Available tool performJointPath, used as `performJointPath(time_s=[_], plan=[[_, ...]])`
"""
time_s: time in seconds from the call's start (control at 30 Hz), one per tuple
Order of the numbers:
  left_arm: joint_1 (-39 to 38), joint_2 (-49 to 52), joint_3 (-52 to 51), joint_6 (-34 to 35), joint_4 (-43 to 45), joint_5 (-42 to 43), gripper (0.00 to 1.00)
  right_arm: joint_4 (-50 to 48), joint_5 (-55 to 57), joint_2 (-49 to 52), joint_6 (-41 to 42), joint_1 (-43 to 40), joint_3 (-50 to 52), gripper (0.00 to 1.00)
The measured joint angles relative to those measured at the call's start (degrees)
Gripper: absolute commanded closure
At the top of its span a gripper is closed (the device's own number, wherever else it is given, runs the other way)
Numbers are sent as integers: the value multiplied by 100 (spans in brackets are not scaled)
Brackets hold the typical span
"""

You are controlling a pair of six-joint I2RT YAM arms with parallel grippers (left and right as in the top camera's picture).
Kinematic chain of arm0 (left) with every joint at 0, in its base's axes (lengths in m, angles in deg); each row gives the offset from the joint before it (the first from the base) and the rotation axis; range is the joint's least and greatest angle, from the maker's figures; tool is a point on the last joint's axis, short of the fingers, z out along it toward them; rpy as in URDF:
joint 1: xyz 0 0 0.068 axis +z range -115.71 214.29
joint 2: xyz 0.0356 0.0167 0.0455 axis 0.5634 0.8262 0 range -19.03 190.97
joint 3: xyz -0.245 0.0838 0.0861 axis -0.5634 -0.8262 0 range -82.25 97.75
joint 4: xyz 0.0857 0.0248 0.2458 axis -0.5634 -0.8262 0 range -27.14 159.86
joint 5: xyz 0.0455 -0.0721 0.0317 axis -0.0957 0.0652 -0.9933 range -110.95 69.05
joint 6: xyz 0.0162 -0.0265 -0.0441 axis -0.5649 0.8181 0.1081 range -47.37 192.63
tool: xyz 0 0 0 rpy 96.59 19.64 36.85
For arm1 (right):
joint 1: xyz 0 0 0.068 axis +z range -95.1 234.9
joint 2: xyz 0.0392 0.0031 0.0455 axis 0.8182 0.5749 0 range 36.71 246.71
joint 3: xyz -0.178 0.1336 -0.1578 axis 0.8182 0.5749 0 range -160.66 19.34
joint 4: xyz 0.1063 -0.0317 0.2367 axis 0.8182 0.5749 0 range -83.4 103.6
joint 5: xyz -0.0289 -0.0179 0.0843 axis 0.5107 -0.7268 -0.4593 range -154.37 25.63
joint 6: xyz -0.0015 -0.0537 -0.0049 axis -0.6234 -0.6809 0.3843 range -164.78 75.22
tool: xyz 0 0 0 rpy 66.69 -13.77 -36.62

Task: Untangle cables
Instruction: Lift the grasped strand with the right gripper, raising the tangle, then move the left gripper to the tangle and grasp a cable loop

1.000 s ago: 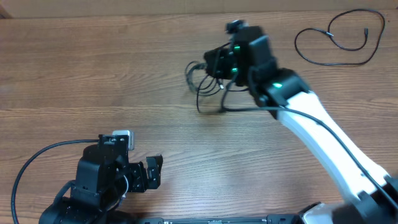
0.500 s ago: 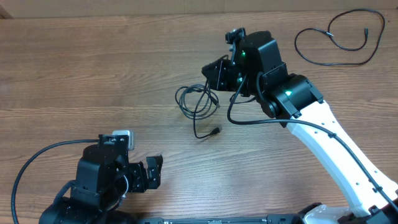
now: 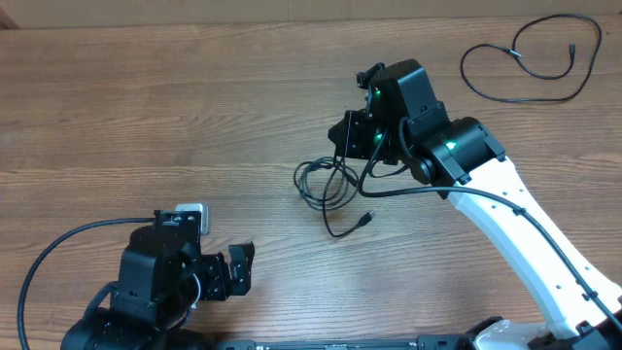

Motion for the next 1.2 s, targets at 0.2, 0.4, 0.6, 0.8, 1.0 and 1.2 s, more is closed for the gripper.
performJointPath(time_s=[0.2,0.4,0.6,0.8,1.0,1.2], plan=[[0,0,0,4,4,7,0,37,-415,0,-2,13,0,96],[0,0,0,691,31,74,0,35,-579,0,31,76,0,96],[0,0,-4,1631,356,492,10,33,-632,0,278,107,0,96],[0,210,-280,1982,378,601,12,17,-634,0,389,111,0,96],[0,988,-463,2129,861,839,16,15,-634,0,435,251,0,96],[0,1919,-472,2124,1587,1163,23,9,-649,0,450,354,0,96]])
